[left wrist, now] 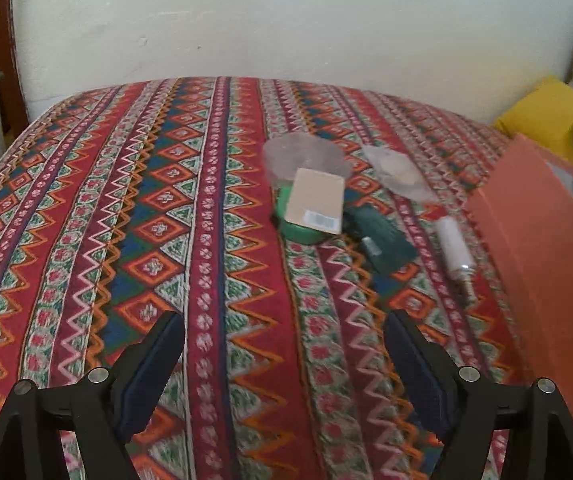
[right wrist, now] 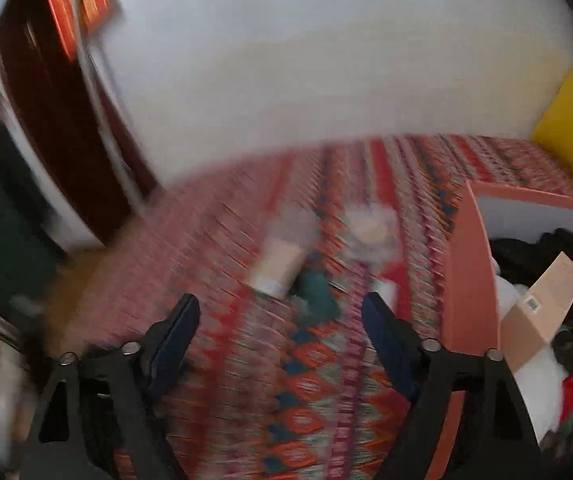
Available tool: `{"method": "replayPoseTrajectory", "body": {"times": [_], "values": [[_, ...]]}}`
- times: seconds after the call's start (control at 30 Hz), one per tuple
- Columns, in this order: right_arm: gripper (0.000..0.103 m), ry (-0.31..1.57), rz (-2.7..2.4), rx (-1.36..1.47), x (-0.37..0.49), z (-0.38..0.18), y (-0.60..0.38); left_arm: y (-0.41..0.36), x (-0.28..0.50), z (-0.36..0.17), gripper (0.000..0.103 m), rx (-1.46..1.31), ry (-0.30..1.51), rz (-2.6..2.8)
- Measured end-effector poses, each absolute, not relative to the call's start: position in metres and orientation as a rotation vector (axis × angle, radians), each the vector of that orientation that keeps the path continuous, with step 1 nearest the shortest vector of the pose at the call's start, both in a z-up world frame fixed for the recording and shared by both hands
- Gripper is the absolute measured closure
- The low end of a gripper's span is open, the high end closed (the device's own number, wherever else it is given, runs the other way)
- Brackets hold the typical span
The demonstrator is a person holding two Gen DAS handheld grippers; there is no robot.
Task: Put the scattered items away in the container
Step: 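Grasp the cosmetic card with the left tool while the right tool grasps the white bulb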
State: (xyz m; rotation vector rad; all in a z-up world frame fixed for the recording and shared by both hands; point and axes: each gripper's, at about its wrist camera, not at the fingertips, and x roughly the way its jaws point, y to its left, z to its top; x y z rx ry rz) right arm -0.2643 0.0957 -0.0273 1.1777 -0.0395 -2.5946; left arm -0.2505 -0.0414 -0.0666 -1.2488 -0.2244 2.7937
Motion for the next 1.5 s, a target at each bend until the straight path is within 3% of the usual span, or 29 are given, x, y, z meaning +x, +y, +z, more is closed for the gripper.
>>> {"method": "replayPoseTrajectory", "body": {"times": [0.07, 0.17, 0.33, 0.57, 0.67, 0.73, 0.77, 0.8, 1.13, 1.5], "values": [[0.039, 0.113, -2.648, 1.258, -0.275, -0.051, 0.083, -0.041, -0.266, -0.074, 0.018, -1.257, -0.228, 2.776], [0.046, 0.133, -2.642, 1.356, -0.294, -0.08, 0.084, -0.036, -0.295, -0.083, 0.018, -1.262, -0.218, 2.75], [0.045, 0.092, -2.637, 1.433, -0.319, -0.104, 0.094, -0.02, -0.348, -0.102, 0.018, -1.289, -0.194, 2.702], [0.033, -0.044, -2.577, 1.584, -0.349, -0.139, 0.11, 0.0, -0.401, -0.136, 0.018, -1.379, -0.134, 2.654], [0.034, -0.108, -2.526, 1.626, -0.355, -0.152, 0.117, -0.002, -0.408, -0.14, 0.018, -1.367, -0.133, 2.664], [0.06, -0.112, -2.543, 1.605, -0.356, -0.152, 0.121, -0.002, -0.407, -0.141, 0.026, -1.35, -0.116, 2.676], [0.073, -0.108, -2.546, 1.584, -0.355, -0.15, 0.122, -0.003, -0.404, -0.14, 0.041, -1.343, -0.112, 2.678], [0.073, -0.128, -2.536, 1.557, -0.355, -0.147, 0.123, -0.003, -0.402, -0.14, 0.044, -1.336, -0.108, 2.68], [0.073, -0.18, -2.504, 1.417, -0.337, -0.115, 0.113, -0.026, -0.355, -0.125, 0.044, -1.323, -0.224, 2.71], [0.073, -0.236, -2.481, 1.265, -0.309, -0.07, 0.107, -0.049, -0.289, -0.064, 0.044, -1.228, -0.308, 2.785]]}}
